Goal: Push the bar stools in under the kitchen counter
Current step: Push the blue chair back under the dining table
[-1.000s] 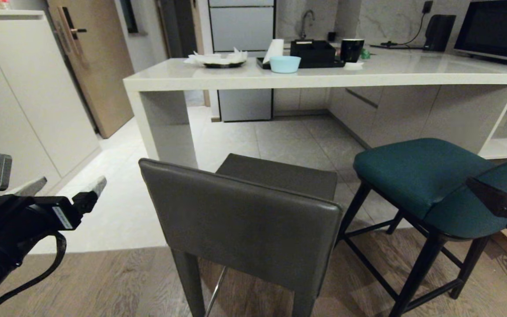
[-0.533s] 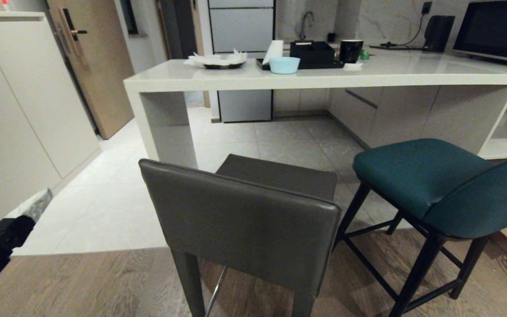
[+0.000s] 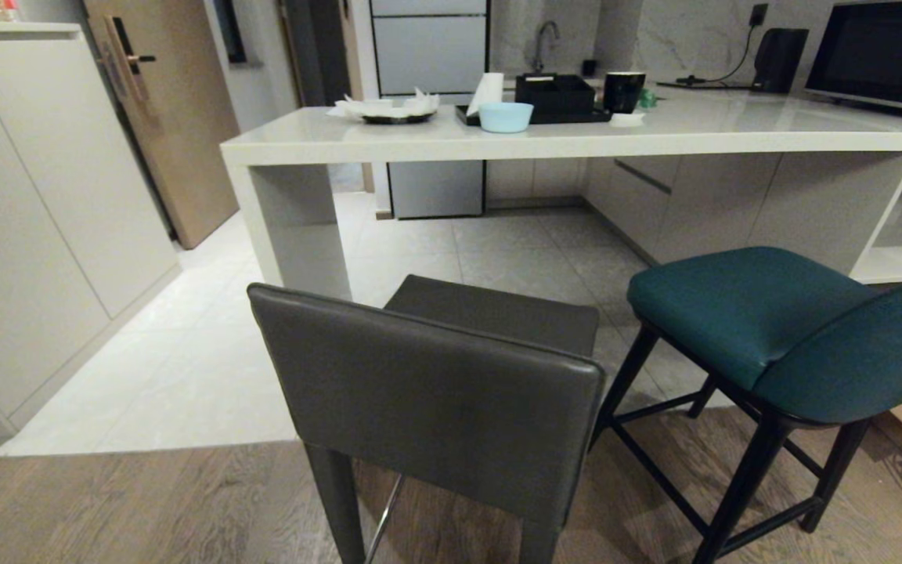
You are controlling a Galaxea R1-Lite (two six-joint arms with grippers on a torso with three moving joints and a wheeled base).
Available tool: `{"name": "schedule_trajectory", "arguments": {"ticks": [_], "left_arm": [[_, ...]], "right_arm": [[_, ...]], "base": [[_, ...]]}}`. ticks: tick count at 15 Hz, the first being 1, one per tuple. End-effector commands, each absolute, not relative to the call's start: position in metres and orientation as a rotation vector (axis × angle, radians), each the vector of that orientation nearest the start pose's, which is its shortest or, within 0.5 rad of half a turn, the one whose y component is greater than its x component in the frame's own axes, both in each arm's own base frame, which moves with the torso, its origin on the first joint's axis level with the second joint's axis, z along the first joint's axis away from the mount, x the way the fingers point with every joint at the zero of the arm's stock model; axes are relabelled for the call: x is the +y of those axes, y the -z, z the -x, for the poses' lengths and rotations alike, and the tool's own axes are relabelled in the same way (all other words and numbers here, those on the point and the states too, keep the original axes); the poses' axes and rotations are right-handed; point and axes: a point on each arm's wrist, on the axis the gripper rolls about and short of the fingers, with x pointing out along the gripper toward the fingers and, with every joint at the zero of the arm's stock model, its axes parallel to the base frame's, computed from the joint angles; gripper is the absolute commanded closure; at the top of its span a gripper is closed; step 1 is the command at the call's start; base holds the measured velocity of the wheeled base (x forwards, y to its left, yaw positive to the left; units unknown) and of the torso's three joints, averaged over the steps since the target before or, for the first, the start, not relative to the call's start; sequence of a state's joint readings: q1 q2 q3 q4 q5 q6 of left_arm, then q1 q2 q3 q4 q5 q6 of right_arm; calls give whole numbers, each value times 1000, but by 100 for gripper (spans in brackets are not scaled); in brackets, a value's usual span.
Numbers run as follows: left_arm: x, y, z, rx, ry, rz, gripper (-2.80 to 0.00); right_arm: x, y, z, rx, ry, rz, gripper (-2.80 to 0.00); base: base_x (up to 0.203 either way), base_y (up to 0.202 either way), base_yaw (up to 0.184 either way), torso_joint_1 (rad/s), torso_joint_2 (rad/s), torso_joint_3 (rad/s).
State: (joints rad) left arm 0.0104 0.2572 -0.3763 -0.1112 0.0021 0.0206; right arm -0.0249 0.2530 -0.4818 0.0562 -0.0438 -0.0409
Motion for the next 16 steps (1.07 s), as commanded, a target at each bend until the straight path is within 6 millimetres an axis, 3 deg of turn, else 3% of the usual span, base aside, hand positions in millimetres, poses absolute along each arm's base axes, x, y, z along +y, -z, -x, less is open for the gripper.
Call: {"name": "schedule_trajectory", "arguments": {"ticks": [1,4,7,10,16], "left_arm": [[-1,-183,40,-283,2,-27,-280],[-3,-141,48,-225,107,-44,-280],[-2,-103,34,-67,100,-51,-280],[-1,-81,25,3,34,-65,-280],[-1,-78,22,-39,27,-56,-280]], "right_arm": [[1,-197,52,-240,19,57,-280],[3,-160,63,-217,-105,102,-280],[3,-117,43,-69,-86,116,-280],[2,-73,23,25,-60,134,-280],[1,-76,23,-3,-37,94,-280]], "base": [[0,0,0,0,0,0],[0,0,0,0,0,0],[0,0,0,0,0,0],[0,0,0,0,0,0],[0,0,0,0,0,0]]}}
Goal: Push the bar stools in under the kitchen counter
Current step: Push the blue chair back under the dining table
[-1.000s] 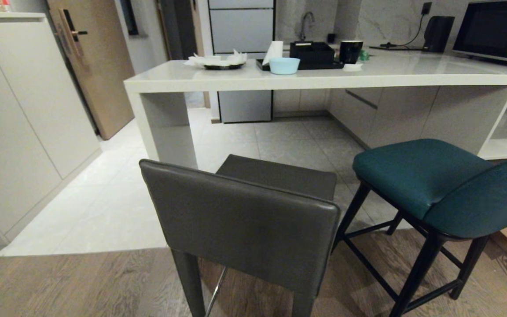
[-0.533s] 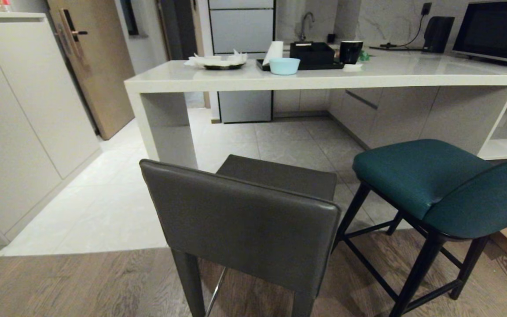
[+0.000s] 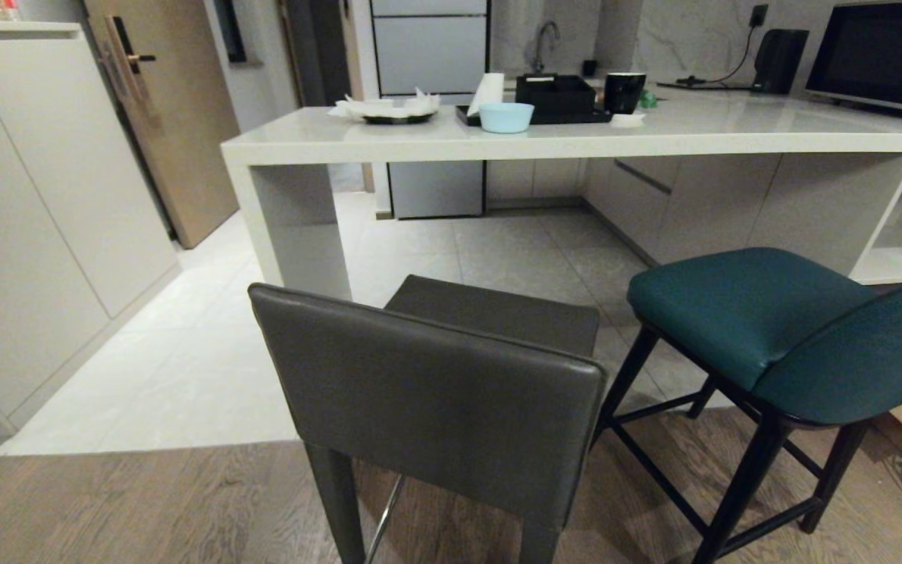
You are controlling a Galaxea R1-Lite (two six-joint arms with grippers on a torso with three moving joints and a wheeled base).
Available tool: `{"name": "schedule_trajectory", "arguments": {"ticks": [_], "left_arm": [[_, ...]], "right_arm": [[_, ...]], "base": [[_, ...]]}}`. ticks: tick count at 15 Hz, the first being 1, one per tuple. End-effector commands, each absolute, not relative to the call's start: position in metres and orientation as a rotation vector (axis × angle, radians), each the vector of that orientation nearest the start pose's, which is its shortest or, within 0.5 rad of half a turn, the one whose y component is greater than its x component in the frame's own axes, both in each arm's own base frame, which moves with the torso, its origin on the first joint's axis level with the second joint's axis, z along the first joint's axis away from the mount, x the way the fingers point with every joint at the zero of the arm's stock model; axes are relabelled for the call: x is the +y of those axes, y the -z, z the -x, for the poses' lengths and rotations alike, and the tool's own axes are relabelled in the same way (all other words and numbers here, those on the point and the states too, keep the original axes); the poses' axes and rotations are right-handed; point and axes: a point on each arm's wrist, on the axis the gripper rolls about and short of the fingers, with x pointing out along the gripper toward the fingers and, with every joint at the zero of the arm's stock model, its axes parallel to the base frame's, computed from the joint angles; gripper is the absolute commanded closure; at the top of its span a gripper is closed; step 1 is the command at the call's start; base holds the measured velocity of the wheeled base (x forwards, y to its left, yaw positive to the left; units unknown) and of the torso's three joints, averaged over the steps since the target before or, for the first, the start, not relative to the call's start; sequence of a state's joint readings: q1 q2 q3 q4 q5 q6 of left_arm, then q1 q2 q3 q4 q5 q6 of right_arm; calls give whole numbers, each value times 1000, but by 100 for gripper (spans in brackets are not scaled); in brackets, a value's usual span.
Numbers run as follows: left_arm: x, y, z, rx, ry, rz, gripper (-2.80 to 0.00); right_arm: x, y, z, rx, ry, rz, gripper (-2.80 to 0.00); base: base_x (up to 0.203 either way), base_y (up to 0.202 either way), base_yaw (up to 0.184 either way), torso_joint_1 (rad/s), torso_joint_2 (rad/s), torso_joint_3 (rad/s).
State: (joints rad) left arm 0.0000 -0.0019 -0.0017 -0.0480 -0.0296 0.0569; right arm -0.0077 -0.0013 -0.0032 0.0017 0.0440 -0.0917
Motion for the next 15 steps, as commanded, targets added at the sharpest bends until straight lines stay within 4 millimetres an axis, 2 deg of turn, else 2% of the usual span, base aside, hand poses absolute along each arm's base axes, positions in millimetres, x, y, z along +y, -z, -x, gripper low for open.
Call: {"name": "schedule_trajectory", "arguments": {"ticks": [1,5,6,7,15], "left_arm": [[-1,-75,21,-28,24,-90,-280],[0,-75,21,-25,21,-70,-280],[0,-75,21,-25,20,-70,0],[-1,-75,21,-27,23,-76,0],[0,-75,21,-28,-2,-6,0]], "right_arm": [[1,-75,23,-1,-37,92,-280],[1,-75,23,3,-11,73,-280],[0,-75,23,3,-6,63,-280],[1,-75,23,3,-9,65,0],[0,-75,23,0,11,-3,0]], "base": [[0,0,0,0,0,0],[0,0,0,0,0,0],[0,0,0,0,0,0],[0,0,0,0,0,0],[0,0,0,0,0,0]]}}
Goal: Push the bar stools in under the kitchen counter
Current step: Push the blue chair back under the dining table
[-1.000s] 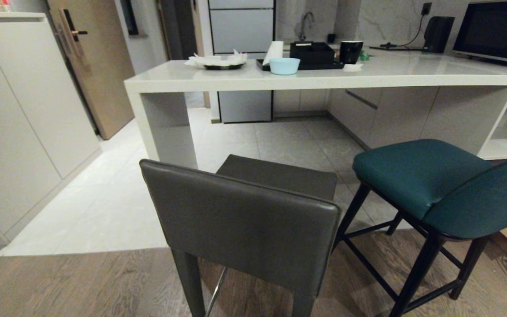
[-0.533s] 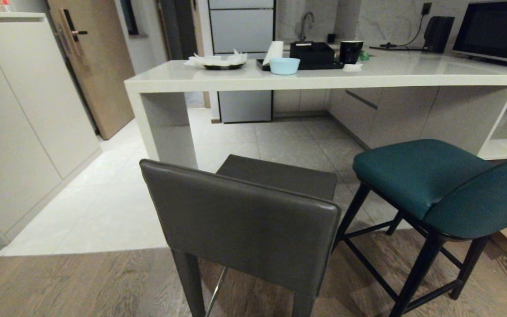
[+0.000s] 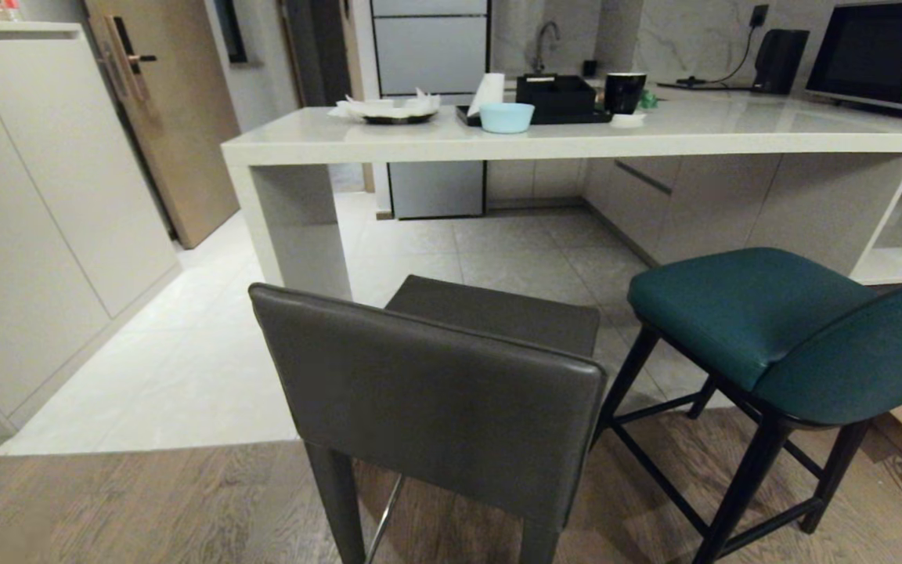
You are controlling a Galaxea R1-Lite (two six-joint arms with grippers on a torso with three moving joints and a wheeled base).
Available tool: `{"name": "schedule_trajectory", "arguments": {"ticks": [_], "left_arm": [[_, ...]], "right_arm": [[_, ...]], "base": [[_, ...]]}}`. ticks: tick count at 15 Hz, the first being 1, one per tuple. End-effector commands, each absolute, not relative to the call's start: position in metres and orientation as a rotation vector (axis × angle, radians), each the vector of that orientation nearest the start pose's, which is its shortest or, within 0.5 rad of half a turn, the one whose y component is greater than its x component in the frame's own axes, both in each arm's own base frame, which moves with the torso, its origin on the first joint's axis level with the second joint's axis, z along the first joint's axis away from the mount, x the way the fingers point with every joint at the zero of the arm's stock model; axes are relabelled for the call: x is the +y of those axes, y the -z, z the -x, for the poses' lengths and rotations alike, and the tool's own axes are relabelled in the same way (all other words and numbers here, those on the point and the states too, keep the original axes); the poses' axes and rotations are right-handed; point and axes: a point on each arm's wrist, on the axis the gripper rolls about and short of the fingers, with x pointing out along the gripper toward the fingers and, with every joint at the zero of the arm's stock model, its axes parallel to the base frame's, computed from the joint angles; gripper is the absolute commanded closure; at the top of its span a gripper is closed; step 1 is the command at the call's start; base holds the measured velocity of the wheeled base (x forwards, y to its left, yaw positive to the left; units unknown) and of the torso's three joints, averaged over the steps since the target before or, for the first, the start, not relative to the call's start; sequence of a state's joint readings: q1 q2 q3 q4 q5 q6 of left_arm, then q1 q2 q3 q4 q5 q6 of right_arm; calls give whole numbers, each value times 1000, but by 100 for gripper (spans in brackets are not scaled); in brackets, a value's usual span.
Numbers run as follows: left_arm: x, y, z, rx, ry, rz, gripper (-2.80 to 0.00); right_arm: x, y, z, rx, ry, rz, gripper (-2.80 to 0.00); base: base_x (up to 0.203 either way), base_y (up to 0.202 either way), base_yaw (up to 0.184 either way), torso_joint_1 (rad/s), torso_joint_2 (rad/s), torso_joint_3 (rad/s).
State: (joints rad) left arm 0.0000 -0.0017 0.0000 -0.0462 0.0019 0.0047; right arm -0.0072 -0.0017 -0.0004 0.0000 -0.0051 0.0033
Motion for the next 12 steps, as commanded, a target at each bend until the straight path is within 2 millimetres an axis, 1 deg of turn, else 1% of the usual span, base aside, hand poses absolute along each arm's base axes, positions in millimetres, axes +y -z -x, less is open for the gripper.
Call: {"name": "schedule_trajectory", "arguments": {"ticks": [1,12], "left_arm": [[0,-75,21,-28,-2,-5,0],[0,-75,21,-29,-2,-3,0]], "right_arm": [[0,-76,23,-2,11,-3,0],[0,-76,23,-1,11,-3,0]], "base": [[0,0,0,0,0,0],[0,0,0,0,0,0]]}}
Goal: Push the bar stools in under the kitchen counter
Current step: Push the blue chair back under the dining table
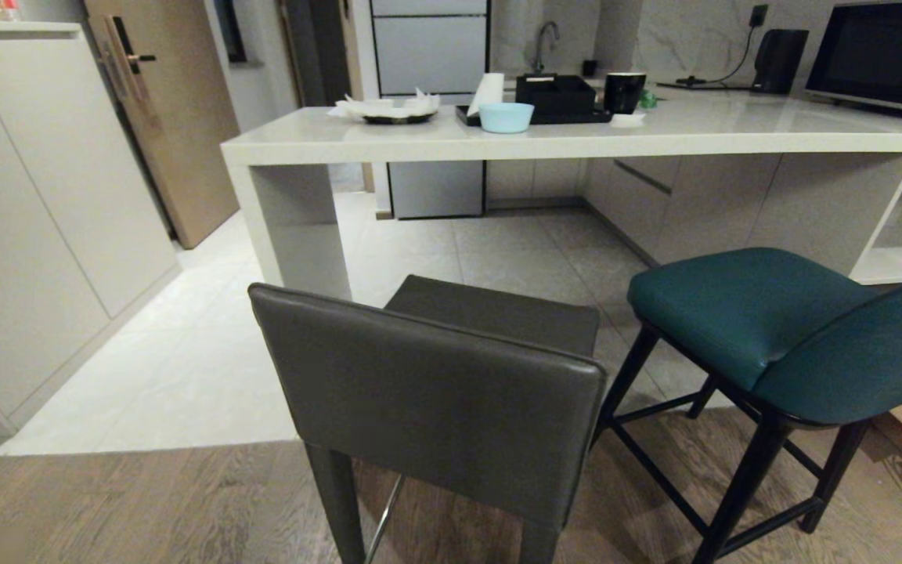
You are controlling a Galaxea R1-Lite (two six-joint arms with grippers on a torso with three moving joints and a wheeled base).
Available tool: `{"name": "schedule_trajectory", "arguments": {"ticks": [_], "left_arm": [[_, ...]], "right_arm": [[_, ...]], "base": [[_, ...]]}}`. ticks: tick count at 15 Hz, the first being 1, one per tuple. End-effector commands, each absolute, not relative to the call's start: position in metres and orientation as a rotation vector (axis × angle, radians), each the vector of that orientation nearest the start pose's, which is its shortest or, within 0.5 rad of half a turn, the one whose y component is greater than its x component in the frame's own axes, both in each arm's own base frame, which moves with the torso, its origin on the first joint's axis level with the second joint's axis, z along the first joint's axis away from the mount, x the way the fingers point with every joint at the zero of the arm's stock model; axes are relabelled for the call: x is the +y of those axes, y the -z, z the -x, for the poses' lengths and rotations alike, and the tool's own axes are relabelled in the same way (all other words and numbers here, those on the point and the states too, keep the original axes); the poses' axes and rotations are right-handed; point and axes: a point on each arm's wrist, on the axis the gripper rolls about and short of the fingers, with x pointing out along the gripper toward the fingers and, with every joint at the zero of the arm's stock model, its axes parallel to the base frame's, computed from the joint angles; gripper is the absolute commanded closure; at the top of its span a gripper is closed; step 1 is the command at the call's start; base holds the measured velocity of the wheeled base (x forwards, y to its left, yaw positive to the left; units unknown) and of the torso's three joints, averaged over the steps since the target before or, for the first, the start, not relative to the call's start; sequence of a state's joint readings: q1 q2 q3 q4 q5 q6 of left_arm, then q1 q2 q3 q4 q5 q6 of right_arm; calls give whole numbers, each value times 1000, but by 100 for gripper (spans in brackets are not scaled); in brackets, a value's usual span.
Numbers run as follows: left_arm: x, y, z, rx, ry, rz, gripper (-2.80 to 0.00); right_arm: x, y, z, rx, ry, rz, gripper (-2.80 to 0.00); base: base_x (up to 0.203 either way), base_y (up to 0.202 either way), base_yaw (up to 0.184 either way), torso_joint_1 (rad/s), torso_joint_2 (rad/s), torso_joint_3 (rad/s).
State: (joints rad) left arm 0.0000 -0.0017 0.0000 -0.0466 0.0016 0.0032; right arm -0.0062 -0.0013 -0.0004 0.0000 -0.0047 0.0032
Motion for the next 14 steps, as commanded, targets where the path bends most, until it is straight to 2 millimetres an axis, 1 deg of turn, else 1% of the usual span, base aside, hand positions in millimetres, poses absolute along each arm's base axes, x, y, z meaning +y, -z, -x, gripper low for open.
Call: {"name": "schedule_trajectory", "arguments": {"ticks": [1,7,11,12,14], "left_arm": [[0,-75,21,-29,-2,-3,0],[0,-75,21,-29,-2,-3,0],[0,-75,21,-28,-2,-3,0],[0,-75,21,-28,-2,-3,0],[0,-75,21,-28,-2,-3,0]], "right_arm": [[0,-75,23,0,11,-3,0],[0,-75,23,0,11,-3,0],[0,-76,23,-1,11,-3,0],[0,-76,23,-1,11,-3,0],[0,-76,23,0,11,-3,0]], "base": [[0,0,0,0,0,0],[0,0,0,0,0,0],[-174,0,-2,5,3,3],[-102,0,5,-8,-4,11],[0,0,0,0,0,0]]}}
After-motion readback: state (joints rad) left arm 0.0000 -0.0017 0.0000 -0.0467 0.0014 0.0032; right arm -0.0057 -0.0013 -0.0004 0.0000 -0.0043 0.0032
